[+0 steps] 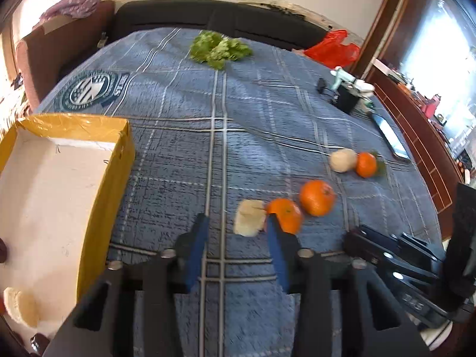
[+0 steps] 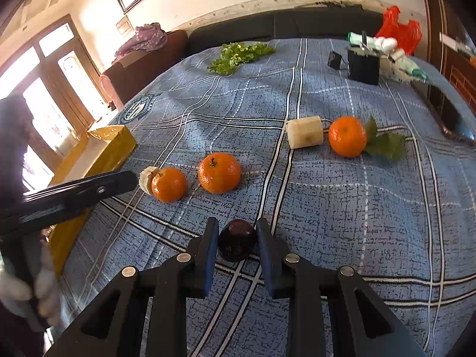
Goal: Organize fruits
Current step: 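Grasp a dark plum with the right tool while the left tool approaches a yam chunk, then grasp the white yam chunk with the left tool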
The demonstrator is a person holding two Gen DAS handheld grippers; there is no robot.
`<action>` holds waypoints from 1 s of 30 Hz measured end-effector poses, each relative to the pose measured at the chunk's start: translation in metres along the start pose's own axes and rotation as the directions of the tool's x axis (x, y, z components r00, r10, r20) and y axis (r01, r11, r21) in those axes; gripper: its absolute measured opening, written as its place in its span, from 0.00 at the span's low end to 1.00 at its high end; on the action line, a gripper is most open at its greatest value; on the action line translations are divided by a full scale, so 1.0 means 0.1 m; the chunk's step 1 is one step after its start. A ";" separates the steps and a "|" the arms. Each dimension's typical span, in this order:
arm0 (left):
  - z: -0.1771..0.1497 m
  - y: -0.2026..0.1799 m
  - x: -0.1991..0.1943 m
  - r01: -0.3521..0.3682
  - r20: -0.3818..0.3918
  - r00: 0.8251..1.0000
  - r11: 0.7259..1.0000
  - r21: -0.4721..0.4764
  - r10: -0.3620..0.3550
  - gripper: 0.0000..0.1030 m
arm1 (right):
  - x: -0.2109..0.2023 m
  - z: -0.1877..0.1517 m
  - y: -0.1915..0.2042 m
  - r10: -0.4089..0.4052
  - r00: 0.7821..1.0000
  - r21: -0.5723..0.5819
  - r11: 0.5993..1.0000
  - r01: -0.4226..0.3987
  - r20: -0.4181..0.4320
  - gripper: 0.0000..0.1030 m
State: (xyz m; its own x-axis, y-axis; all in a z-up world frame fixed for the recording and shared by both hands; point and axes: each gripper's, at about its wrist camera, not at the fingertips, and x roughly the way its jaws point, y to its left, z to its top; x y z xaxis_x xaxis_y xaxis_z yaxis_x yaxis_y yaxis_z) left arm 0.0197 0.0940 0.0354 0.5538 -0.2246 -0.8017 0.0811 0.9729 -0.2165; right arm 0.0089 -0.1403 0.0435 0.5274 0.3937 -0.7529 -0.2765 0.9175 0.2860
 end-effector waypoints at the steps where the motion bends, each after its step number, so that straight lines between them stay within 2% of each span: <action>1: 0.00 0.04 0.05 0.004 -0.011 1.000 1.000 -0.013 -0.005 0.35 | 0.00 0.00 -0.01 0.006 1.000 0.007 1.000 -0.006 -0.002 0.27; 3: 0.00 0.07 0.08 0.055 0.002 0.998 0.998 -0.024 -0.055 0.34 | 0.01 0.02 -0.03 0.009 1.000 0.013 1.000 -0.009 -0.005 0.27; 7: 0.01 0.04 0.09 0.100 0.027 0.995 0.995 -0.019 -0.099 0.34 | 0.01 0.02 -0.03 0.014 1.000 0.026 1.000 -0.014 -0.009 0.27; 9: 0.02 0.01 0.13 0.097 0.024 0.995 0.995 -0.012 -0.097 0.35 | 0.06 0.01 -0.04 0.043 0.998 0.039 0.998 -0.041 -0.035 0.28; 13: 0.06 -0.02 0.17 0.115 0.036 0.993 0.993 0.005 -0.115 0.36 | 0.06 -0.01 -0.01 0.032 0.999 0.028 0.999 -0.031 -0.028 0.27; 17: 0.07 0.14 0.21 0.177 0.020 0.984 0.982 -0.066 -0.176 0.36 | 0.06 -0.01 -0.01 0.036 0.999 0.030 0.999 -0.035 -0.028 0.27; 21: -0.01 0.20 0.16 0.152 0.011 0.988 0.986 -0.066 -0.152 0.39 | 0.06 -0.01 -0.01 0.035 0.999 0.028 0.999 -0.034 -0.031 0.26; 24: -0.04 0.02 0.14 0.078 0.005 0.997 0.996 0.033 -0.079 0.39 | 0.05 -0.02 0.01 0.028 0.999 0.022 0.999 -0.027 -0.031 0.26; 29: -0.05 -0.19 0.27 -0.010 0.011 1.000 0.993 0.120 0.008 0.39 | 0.06 -0.02 0.01 0.025 0.999 0.014 1.000 -0.024 -0.034 0.27; 30: -0.05 -0.23 0.29 -0.026 0.018 1.000 0.990 0.136 0.024 0.35 | 0.06 -0.02 0.02 0.024 0.999 0.013 1.000 -0.024 -0.034 0.27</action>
State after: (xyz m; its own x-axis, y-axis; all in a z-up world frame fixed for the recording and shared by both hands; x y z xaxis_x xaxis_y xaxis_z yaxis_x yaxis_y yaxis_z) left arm 0.0295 0.0649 0.0145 0.5704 -0.2001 -0.7967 0.1788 0.9769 -0.1173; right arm 0.0098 -0.1365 0.0385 0.4929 0.4138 -0.7654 -0.2789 0.9084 0.3115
